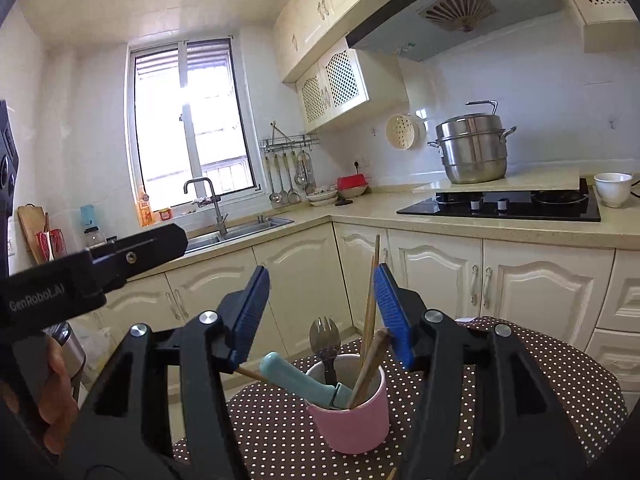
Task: Organize utensils
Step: 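Lower the chopstick in the right tool into the pink cup and release it, then lower both tools to the table and close the left tool on a chopstick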
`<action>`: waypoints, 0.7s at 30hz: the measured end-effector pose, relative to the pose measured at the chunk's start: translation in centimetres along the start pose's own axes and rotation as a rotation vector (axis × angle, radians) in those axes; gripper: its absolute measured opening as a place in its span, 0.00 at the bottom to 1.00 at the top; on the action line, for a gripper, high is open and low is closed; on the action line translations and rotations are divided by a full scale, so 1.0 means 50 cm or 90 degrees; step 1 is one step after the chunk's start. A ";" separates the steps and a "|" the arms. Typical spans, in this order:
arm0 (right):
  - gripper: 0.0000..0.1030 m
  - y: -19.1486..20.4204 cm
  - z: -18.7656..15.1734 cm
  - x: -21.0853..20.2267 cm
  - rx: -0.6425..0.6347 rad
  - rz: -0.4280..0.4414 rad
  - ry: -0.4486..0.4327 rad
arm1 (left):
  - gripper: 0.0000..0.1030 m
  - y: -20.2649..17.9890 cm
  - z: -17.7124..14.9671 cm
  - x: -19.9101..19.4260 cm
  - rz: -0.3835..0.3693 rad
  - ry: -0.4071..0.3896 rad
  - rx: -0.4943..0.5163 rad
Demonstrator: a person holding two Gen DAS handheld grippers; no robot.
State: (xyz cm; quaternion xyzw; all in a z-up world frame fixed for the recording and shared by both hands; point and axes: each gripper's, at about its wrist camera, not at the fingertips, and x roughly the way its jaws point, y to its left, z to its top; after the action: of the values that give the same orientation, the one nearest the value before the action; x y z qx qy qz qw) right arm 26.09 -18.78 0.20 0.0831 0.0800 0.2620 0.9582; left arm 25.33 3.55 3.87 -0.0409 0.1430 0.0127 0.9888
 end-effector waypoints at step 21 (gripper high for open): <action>0.60 0.012 -0.032 -0.190 0.002 -0.068 0.035 | 0.67 -0.045 -0.088 -0.136 -0.058 0.037 0.048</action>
State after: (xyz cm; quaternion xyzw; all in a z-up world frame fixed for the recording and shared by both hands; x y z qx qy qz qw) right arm 17.44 -22.98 -0.17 0.0726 0.1109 0.2123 0.9682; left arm 17.63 0.82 1.76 -0.0104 0.1701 -0.0386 0.9846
